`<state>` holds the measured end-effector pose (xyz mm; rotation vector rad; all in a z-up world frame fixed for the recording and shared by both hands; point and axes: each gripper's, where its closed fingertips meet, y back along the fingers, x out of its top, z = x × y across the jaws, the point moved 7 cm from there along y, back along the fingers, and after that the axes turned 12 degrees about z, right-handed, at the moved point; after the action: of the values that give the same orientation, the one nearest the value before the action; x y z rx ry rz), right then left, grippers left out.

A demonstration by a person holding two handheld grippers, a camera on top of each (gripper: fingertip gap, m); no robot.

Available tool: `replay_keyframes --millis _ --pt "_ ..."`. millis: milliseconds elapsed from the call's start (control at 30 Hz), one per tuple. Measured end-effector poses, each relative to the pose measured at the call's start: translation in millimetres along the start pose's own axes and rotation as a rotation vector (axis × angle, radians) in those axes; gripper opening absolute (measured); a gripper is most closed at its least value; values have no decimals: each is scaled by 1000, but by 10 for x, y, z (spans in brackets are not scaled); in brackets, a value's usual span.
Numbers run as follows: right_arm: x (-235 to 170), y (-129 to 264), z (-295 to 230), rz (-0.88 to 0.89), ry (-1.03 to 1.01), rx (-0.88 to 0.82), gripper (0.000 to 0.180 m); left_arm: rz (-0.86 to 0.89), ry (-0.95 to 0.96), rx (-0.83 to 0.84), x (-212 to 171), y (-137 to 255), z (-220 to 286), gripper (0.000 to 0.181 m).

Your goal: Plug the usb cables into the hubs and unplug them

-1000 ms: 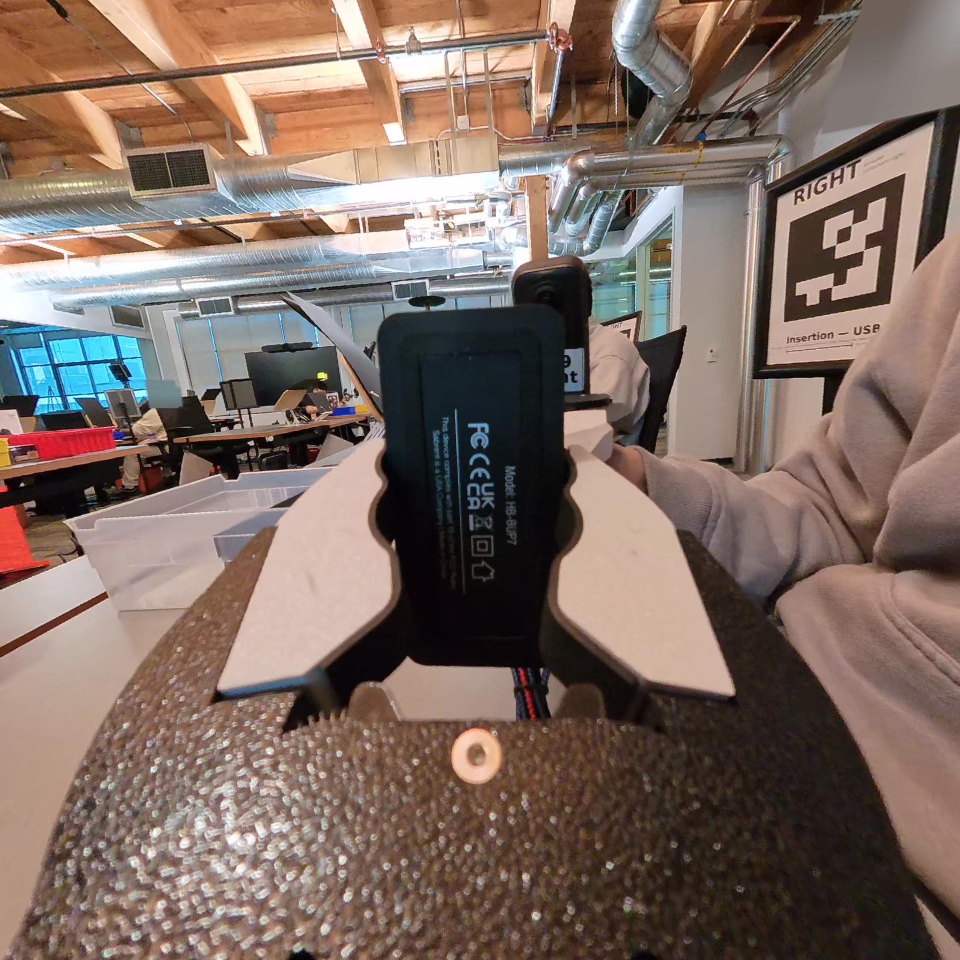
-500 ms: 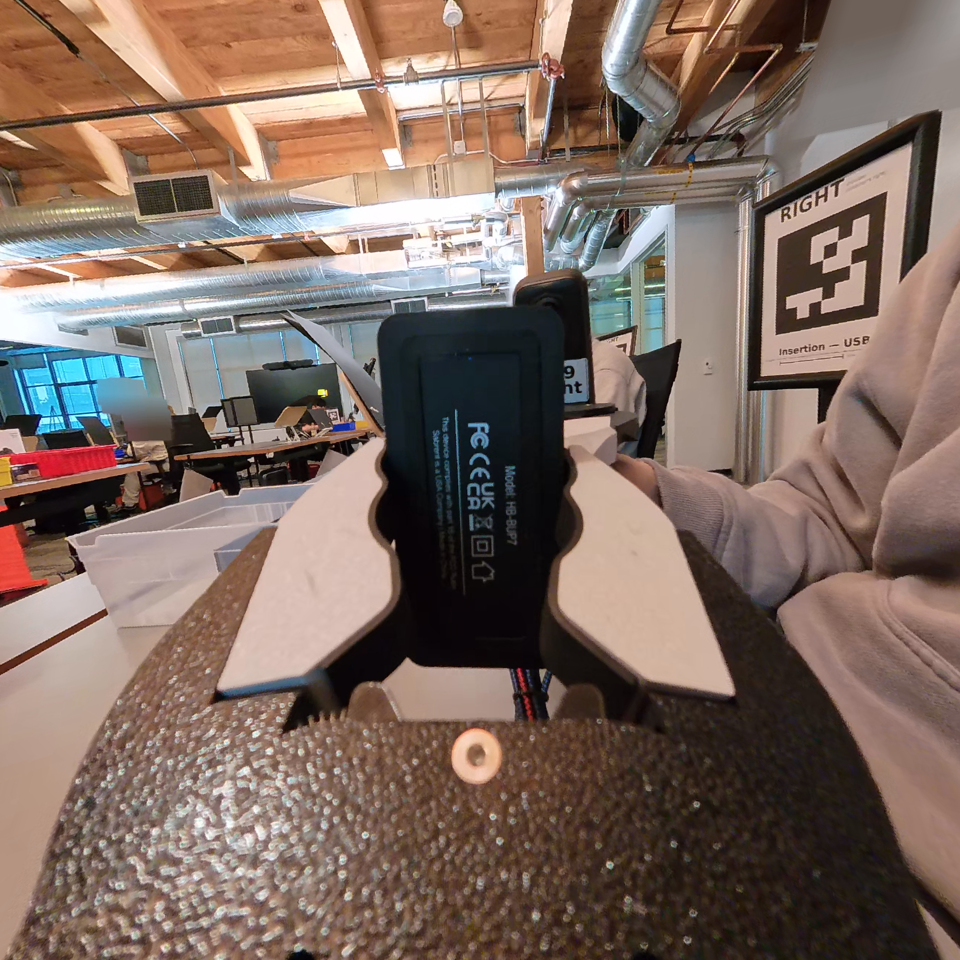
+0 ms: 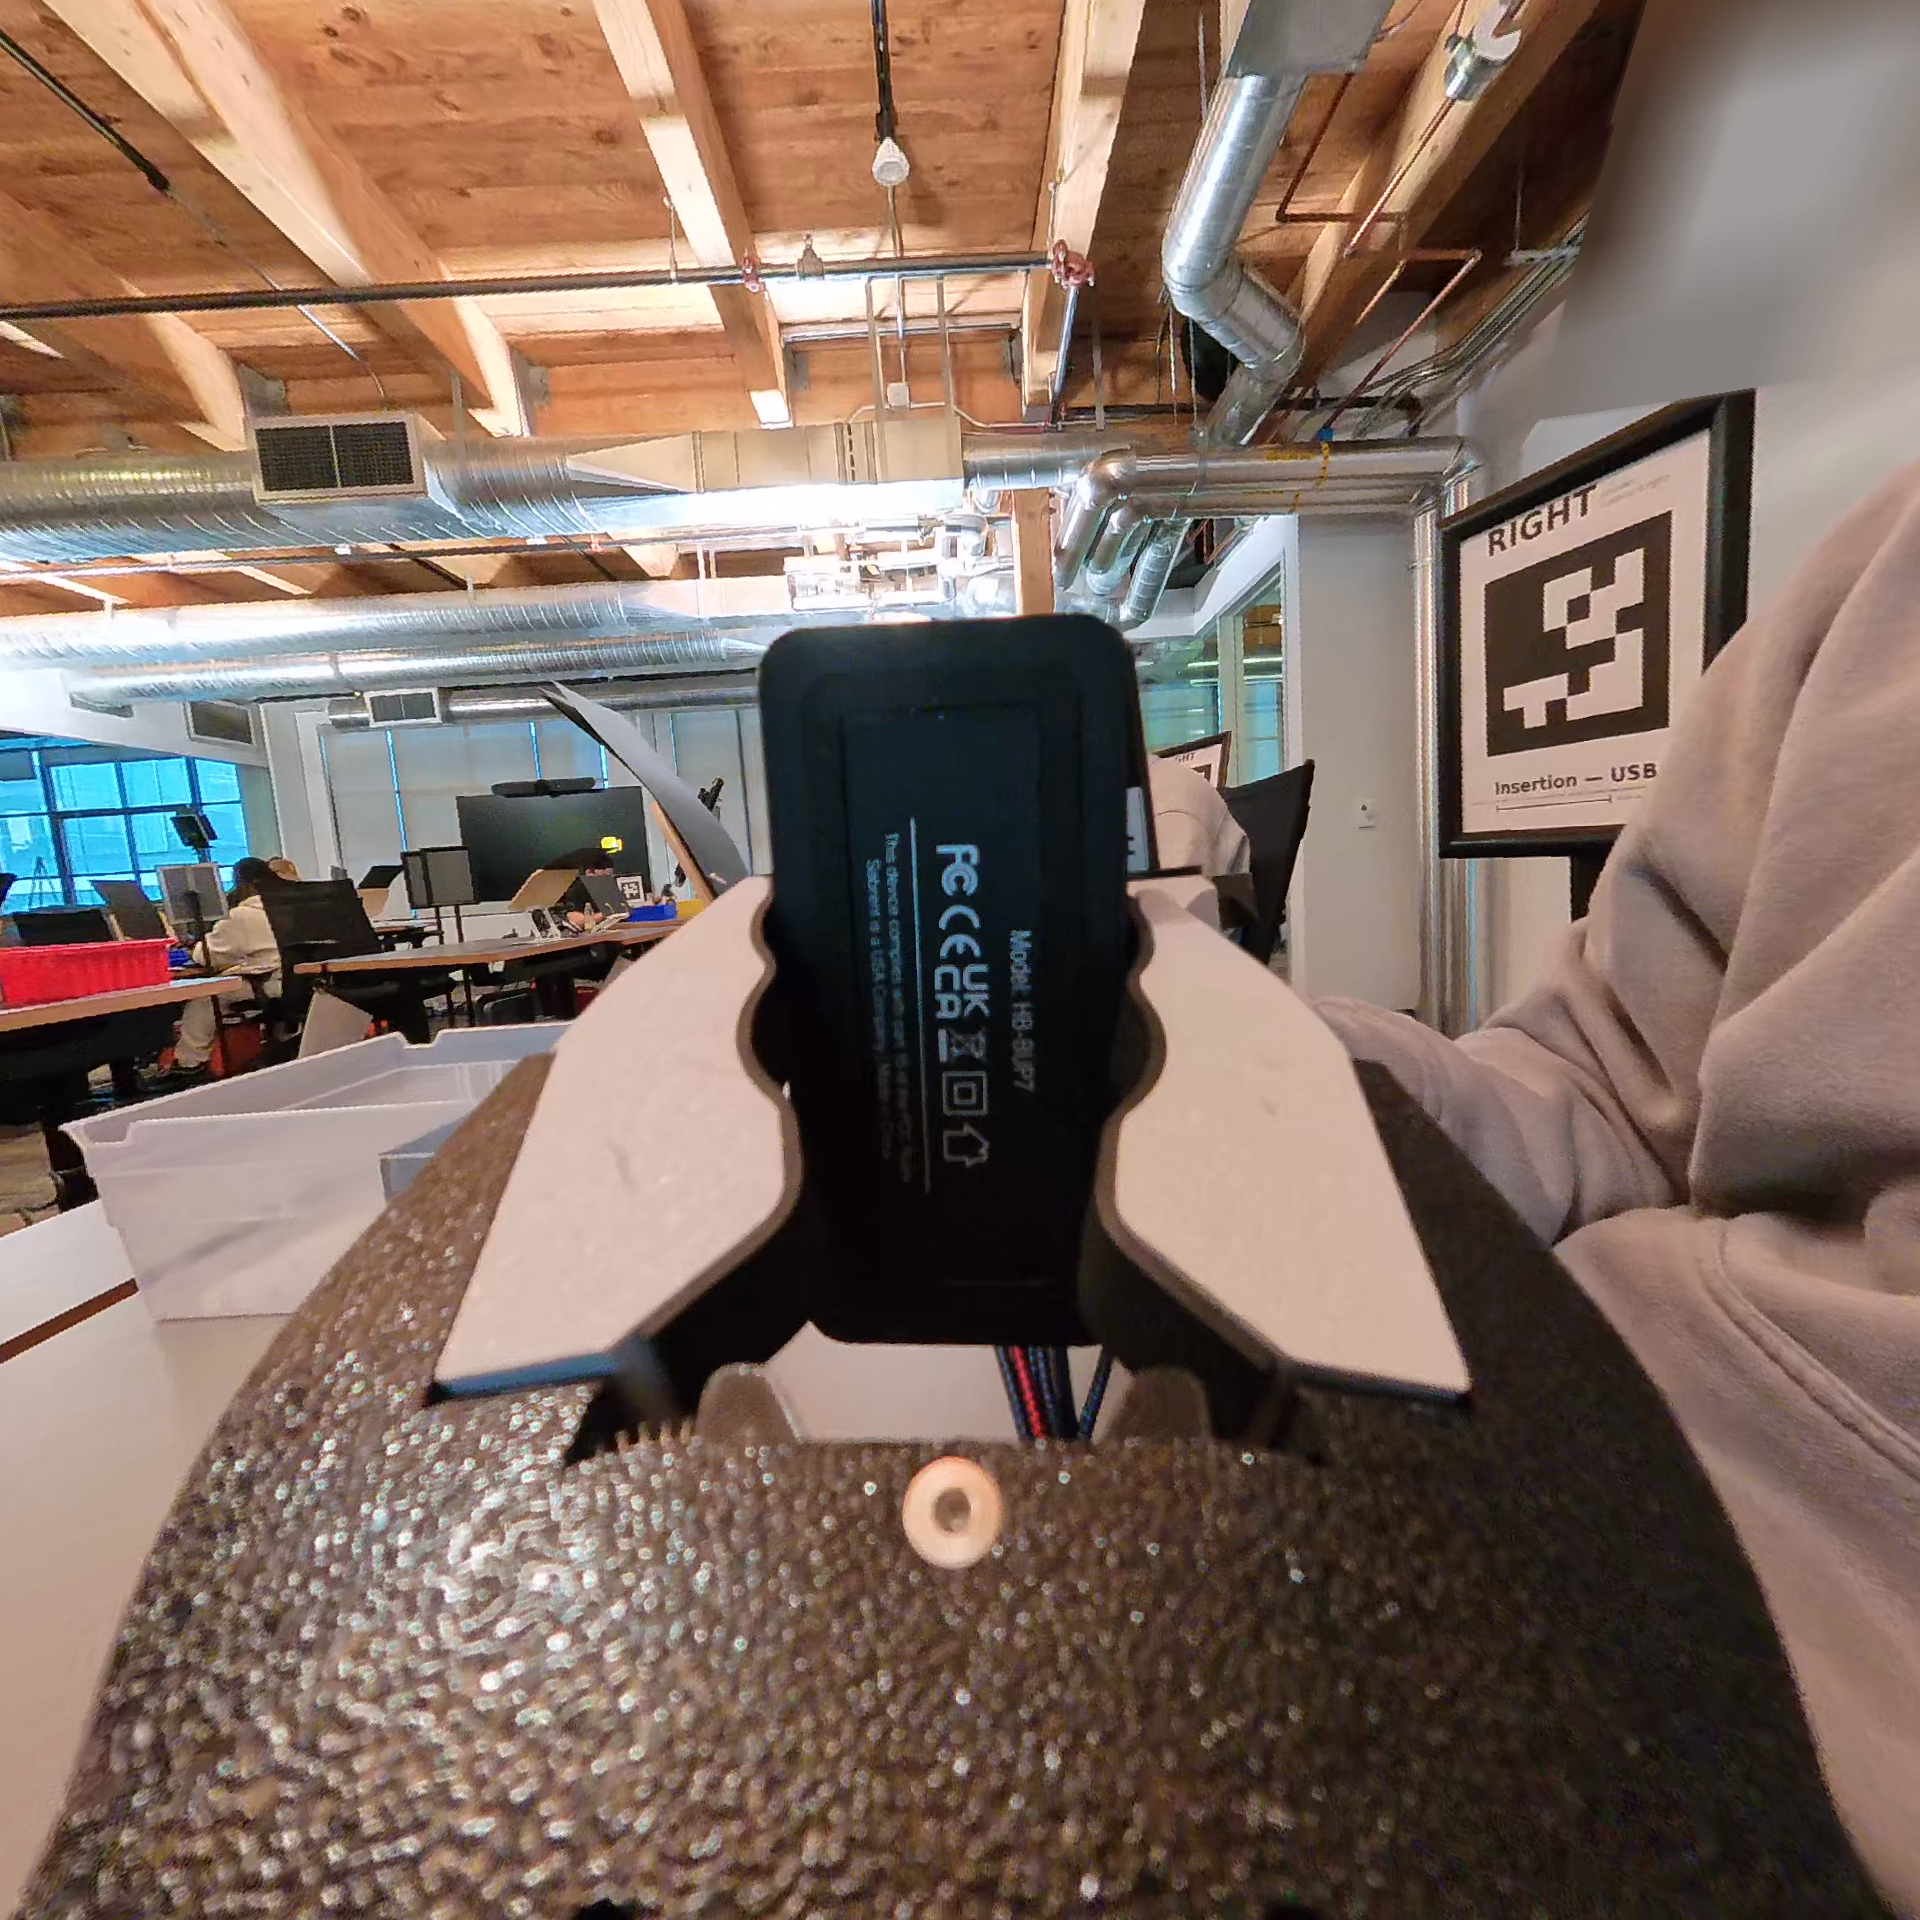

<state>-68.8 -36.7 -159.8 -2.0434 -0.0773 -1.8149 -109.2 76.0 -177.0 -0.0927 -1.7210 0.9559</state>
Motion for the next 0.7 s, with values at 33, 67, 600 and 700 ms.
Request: replay_keyframes --millis 33,67,600,700 --pt "3 0 -1 6 9 -3 17 5 4 -2 2 -3 1 60" --pt "9 0 -5 9 22 -3 17 10 4 -1 2 -6 2 60" --pt "72 49 -65 -118 80 24 15 -45 7 -22 10 -36 44 60" --pt "68 93 -59 -148 81 31 15 -83 0 -29 -23 -50 54 60"
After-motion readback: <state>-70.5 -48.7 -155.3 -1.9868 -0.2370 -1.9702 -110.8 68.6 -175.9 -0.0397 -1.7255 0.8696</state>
